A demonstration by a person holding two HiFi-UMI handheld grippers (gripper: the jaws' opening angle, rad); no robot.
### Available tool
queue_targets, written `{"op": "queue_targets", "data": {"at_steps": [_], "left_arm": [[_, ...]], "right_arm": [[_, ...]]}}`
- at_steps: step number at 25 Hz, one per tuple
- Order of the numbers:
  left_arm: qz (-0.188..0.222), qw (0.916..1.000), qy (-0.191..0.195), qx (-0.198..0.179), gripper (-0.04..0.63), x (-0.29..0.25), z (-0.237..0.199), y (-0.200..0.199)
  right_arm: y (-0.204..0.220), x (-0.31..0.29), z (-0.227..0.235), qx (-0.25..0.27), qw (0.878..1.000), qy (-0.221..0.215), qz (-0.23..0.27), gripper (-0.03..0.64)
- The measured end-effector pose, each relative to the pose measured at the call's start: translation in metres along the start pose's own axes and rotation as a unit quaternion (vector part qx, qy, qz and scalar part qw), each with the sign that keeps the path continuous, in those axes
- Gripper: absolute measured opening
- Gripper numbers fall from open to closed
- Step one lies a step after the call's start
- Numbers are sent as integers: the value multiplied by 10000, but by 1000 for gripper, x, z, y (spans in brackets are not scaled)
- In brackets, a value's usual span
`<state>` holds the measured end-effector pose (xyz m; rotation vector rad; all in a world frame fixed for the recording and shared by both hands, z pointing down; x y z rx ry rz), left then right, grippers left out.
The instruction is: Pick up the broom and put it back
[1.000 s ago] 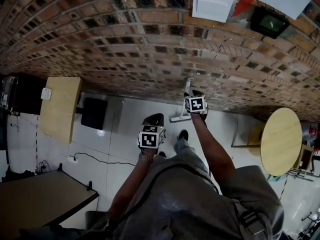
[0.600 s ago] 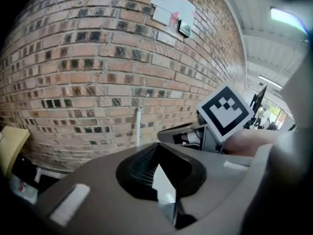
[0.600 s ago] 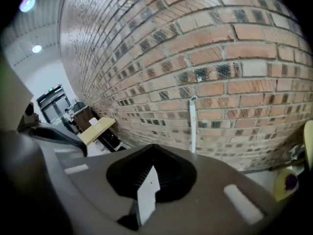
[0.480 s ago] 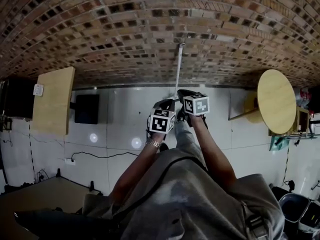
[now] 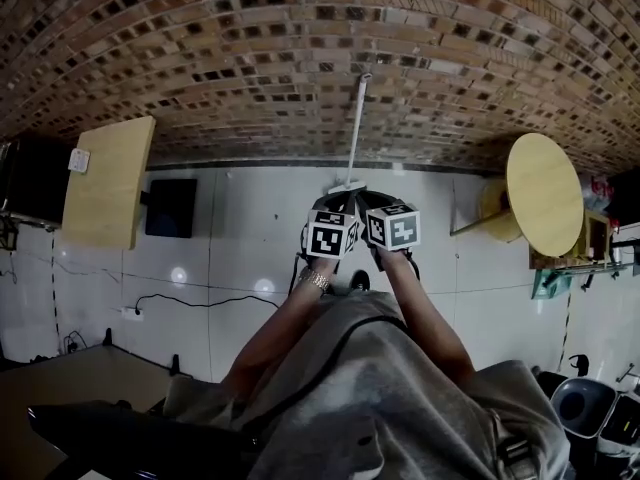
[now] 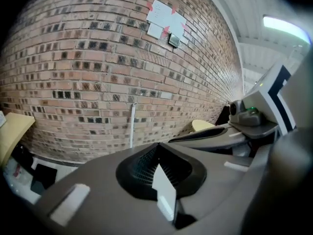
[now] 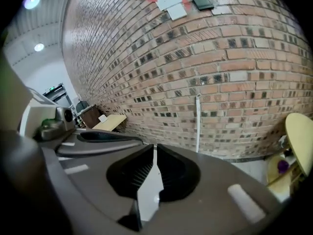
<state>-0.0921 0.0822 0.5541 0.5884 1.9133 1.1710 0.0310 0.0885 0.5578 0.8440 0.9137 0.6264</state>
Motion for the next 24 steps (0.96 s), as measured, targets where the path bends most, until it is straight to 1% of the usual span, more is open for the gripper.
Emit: {"op": "queue_targets", "data": {"at_steps": [4, 6, 8, 11, 15, 24], "left_arm": [[199, 9998, -58, -81, 3, -2, 9, -16], [322, 9994, -78, -114, 3, -5, 15, -22], [356, 9992, -97, -166, 3, -9, 19, -25], [382, 9990, -118, -206, 3, -12, 24, -27], [547, 9981, -222, -179, 3, -14, 24, -38], [760, 9965, -337, -123, 3, -21, 25, -48]], "right_arm": [[-19, 9, 5, 175, 9994, 52, 280, 0], [-28, 12, 8, 254, 9989, 23, 381, 0], [-34, 13, 11, 293, 9986, -22, 433, 0], [-33, 17, 15, 302, 9985, -76, 441, 0], [-33, 16, 16, 308, 9986, -141, 395, 0], [-45, 11, 20, 361, 9981, -113, 478, 0]]}}
Point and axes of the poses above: the fingertips, and each gripper's own axes: x backward along the fingers, z to its right, y out of its underside, the point moved 10 cm from there along x, backward along the fingers, and after that the axes turned 14 degrees about z, right-handed, at the moved point
